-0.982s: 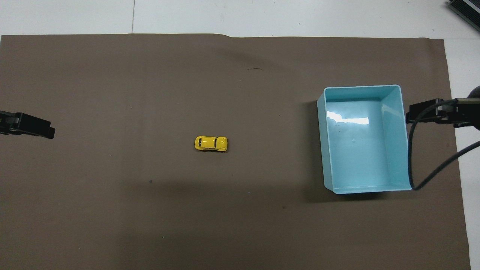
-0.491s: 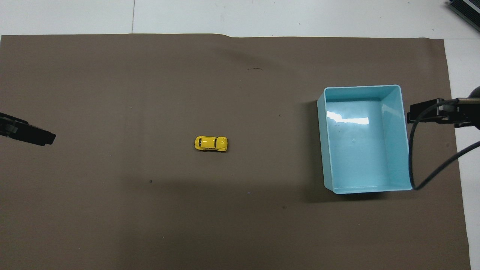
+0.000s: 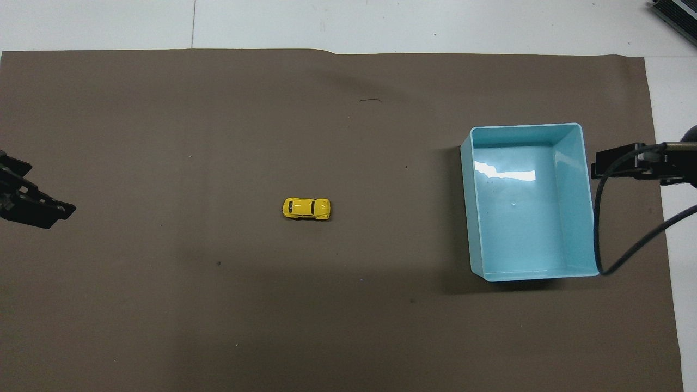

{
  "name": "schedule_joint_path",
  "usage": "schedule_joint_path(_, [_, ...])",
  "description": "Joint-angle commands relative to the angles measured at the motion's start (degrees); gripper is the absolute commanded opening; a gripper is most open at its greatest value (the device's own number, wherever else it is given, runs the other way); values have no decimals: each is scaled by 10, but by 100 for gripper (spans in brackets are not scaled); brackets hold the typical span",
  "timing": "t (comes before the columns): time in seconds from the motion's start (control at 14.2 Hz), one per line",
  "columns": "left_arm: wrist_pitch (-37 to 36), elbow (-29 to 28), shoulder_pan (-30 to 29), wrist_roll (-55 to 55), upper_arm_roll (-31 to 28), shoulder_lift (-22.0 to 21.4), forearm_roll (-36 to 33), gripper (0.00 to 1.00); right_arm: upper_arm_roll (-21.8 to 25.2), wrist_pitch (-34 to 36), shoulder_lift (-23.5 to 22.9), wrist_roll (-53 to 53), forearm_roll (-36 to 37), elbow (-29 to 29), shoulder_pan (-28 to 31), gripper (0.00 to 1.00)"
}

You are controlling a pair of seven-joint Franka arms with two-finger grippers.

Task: Wind up and store yellow beetle car
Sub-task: 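Reach the left gripper over the yellow beetle car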

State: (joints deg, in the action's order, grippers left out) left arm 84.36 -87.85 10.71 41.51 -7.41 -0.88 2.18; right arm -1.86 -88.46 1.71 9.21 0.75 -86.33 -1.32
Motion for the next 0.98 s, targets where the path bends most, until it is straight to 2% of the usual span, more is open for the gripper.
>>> schedule_joint_path(0.0, [1, -14, 1, 84, 0, -14, -5, 100, -2, 3, 8, -3, -17, -7, 8, 100])
schedule_joint_path(0.14, [10, -14, 1, 167, 0, -13, -5, 100, -2, 4, 8, -3, -17, -7, 8, 100])
schedule_joint_path(0.56, [18, -23, 7, 309, 1, -4, 2, 100, -2, 3, 8, -3, -17, -7, 8, 100])
schedule_joint_path(0.91, [81, -73, 15, 394, 1, 3, 35, 100, -2, 3, 8, -3, -17, -7, 8, 100])
